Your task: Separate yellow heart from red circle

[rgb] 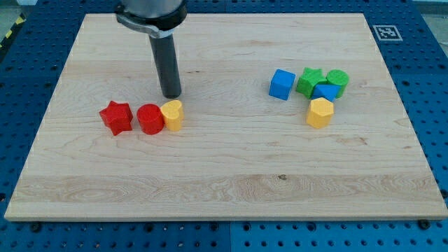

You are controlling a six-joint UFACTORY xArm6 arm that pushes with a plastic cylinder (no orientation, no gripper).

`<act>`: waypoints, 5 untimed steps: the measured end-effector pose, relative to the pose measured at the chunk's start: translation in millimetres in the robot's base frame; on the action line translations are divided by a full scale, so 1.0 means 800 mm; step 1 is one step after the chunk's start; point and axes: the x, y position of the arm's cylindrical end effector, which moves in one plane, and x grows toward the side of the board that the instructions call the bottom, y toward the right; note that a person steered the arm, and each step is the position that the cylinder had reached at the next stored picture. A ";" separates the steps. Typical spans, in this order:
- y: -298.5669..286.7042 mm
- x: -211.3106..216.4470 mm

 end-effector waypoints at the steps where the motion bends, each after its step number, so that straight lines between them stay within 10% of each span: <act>1: 0.004 0.038; 5: 0.013 0.069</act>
